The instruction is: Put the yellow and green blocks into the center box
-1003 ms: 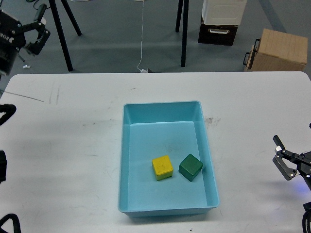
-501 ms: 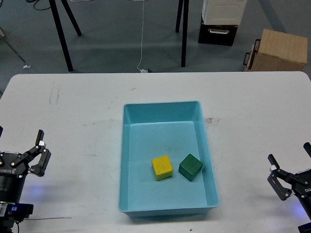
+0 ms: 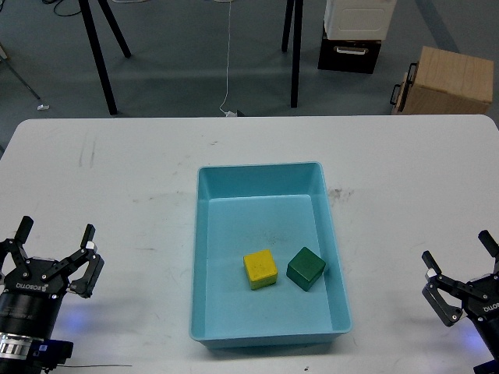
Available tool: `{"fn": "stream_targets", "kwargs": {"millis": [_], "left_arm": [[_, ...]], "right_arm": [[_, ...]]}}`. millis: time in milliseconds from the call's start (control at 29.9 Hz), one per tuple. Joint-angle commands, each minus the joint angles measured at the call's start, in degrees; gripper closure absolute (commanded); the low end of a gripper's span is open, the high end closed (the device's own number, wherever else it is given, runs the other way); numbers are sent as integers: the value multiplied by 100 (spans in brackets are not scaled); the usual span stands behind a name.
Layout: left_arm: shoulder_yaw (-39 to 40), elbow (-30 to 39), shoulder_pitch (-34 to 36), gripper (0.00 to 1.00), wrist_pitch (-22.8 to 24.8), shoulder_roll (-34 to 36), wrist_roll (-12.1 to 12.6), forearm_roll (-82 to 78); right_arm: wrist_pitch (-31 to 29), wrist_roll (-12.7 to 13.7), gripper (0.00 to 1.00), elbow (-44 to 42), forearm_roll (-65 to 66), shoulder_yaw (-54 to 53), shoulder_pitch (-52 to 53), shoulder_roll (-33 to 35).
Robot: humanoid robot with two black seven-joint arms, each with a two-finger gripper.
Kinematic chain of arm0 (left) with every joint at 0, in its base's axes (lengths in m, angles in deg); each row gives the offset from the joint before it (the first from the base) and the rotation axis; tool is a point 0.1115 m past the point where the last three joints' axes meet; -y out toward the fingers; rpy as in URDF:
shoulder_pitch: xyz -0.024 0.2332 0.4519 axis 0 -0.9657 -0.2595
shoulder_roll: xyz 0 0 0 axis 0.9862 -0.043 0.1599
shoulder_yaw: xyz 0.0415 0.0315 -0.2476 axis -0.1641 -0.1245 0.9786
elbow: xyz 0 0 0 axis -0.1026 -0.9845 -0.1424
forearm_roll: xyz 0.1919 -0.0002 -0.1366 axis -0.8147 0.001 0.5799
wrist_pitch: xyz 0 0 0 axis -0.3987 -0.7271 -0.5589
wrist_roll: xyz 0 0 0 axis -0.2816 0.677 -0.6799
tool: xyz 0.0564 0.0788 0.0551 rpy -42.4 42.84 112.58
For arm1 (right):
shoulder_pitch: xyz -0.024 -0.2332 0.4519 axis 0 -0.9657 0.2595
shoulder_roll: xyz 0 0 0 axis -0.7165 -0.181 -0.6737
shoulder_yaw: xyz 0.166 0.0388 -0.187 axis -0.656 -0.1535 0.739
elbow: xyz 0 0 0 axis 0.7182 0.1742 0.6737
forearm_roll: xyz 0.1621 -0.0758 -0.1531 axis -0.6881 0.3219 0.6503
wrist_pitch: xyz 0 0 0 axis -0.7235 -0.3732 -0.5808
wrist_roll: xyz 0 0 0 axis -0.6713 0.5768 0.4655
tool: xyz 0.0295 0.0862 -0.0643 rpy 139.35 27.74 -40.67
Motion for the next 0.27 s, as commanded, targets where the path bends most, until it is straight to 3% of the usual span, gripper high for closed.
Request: {"fn": "stream_targets", "kwargs": {"millis": [0, 234], "left_arm": [[-2, -2, 2, 0, 0, 0, 9, 0], [-2, -2, 10, 0, 0, 0, 9, 0]], "right_arm": [[0, -4, 1, 9, -7, -2, -2, 1], [0, -4, 1, 79, -16, -37, -20, 1]]}}
